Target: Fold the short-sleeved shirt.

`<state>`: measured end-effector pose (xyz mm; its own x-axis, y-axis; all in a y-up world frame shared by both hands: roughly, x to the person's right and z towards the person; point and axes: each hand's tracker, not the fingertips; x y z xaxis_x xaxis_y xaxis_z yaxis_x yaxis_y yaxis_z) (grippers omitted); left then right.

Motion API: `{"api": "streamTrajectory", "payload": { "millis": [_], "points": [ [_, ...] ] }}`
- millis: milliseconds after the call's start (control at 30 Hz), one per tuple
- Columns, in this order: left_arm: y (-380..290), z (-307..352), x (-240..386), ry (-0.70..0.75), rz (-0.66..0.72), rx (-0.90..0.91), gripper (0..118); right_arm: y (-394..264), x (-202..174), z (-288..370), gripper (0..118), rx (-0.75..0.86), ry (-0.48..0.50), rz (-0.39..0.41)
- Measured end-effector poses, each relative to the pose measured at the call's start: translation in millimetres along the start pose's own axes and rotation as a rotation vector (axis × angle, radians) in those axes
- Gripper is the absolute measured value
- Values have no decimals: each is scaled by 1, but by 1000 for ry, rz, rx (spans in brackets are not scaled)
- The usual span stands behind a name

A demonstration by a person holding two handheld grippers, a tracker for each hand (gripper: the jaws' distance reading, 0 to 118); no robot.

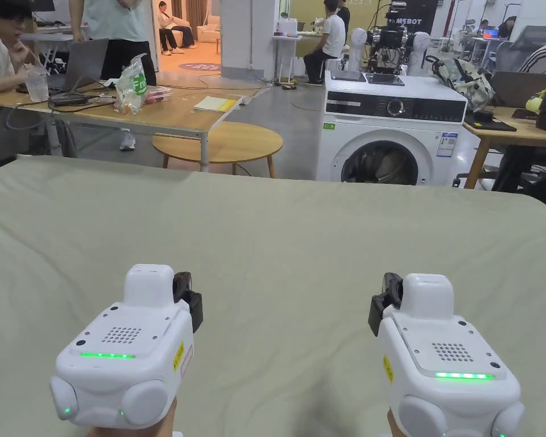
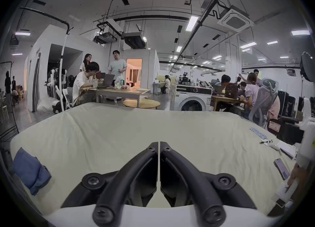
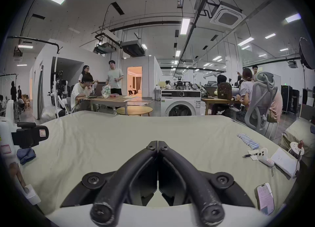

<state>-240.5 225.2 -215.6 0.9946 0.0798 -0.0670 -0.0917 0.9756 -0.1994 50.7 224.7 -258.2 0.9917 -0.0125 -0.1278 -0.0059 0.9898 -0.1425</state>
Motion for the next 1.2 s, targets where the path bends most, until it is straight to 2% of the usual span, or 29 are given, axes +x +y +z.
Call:
{"api": "streamTrajectory", "payload": {
  "millis": [600,633,667,733,800,867,967,1200],
  "points": [
    [6,5,-1,-4,5,14,0,0,0,6,0,-2,6,-2],
    [5,5,-1,0,4,14,1,0,0,6,0,3,4,-1],
    [6,5,-1,2,0,20,11,1,0,6,0,8,1,1],
    [7,4,-2,3,-1,18,26,3,0,7,19,13,-11,4],
    [7,3,-3,-10,3,12,42,5,4,5,57,10,4,-10],
    [8,3,-3,-11,5,19,56,8,4,2,81,-6,0,-15],
    [10,8,-1,-1,2,68,70,8,3,3,82,10,-49,-3],
    [15,4,1,89,-58,84,70,9,12,1,82,2,-54,-55]
  ]
}}
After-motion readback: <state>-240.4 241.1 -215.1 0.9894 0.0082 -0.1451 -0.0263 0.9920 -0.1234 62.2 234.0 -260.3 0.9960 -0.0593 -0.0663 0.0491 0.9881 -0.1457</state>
